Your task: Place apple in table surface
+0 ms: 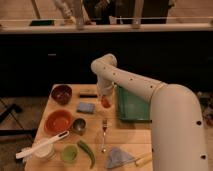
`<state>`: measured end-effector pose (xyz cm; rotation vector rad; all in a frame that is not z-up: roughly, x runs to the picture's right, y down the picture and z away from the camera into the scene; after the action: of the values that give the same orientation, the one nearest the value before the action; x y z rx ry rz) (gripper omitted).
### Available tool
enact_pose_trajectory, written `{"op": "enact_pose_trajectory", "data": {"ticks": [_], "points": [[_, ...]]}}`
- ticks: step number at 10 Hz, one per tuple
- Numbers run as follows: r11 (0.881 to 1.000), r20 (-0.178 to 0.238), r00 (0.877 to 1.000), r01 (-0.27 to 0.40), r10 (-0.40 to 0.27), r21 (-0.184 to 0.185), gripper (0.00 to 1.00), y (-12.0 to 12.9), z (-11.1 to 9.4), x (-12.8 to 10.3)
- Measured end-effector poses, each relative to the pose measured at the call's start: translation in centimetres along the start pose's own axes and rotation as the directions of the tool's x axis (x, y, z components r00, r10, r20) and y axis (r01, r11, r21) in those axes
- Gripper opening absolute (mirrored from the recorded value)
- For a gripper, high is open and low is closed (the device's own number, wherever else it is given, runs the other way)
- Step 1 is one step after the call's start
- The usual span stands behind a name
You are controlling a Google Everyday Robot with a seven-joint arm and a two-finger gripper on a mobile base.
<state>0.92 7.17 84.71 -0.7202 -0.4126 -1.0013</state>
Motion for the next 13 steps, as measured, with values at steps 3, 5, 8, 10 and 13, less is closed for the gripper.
{"op": "enact_pose_trajectory", "data": {"ticks": [3, 5, 8, 10, 13], "points": [[1.000, 0.000, 1.000, 0.000, 0.000, 0.000, 0.62, 0.02, 0.01, 0.00], [1.000, 0.000, 1.000, 0.000, 0.000, 0.000, 0.79, 0.02, 0.01, -0.01], [1.000, 0.001, 1.000, 0.001, -0.001, -0.001, 0.80, 0.03, 0.12, -0.03], [1.000, 0.001, 1.000, 0.001, -0.001, -0.001, 0.80, 0.02, 0.12, -0.04], [1.000, 0.001, 1.000, 0.001, -0.001, -0.001, 0.80, 0.03, 0.12, -0.03]]}}
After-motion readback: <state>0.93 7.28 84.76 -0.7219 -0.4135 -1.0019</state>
